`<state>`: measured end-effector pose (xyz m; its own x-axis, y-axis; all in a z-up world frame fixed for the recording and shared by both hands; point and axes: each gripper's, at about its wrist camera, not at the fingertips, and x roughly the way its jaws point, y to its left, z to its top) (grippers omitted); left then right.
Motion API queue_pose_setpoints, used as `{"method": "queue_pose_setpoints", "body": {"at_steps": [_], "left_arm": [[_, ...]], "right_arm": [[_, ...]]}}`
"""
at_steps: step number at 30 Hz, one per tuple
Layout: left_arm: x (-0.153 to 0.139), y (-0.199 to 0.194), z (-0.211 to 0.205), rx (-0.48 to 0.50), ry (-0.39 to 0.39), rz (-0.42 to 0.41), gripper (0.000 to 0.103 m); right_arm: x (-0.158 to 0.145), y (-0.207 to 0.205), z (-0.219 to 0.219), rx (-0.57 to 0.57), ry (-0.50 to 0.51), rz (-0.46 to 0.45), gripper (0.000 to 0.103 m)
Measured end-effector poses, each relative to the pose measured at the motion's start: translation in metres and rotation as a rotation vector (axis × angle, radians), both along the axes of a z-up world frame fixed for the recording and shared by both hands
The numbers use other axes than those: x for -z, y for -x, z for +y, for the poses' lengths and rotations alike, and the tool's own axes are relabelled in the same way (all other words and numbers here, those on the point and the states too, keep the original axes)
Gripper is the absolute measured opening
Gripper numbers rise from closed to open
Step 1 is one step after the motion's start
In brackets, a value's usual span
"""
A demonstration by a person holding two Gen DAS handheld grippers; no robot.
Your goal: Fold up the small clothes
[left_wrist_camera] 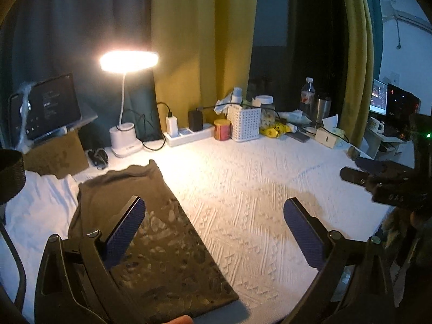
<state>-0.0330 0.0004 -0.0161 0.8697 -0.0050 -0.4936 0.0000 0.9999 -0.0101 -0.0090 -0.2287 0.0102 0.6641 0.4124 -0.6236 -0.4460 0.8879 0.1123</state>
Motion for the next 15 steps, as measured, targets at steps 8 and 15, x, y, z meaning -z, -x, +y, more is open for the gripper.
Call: {"method": "queue_pose_setpoints", "body": {"at_steps": [8, 15], "left_arm": [[-0.026, 0.008, -0.007, 0.013, -0.023, -0.072, 0.101], [-0.056, 0.022, -0.012, 0.021, -0.026, -0.188, 0.101]], "right_arm": [[-0.031, 0.009, -0.019, 0.051, -0.02, -0.096, 0.081], [-0.057, 0.021, -0.019, 0.053, -0.031, -0.17, 0.081]]}}
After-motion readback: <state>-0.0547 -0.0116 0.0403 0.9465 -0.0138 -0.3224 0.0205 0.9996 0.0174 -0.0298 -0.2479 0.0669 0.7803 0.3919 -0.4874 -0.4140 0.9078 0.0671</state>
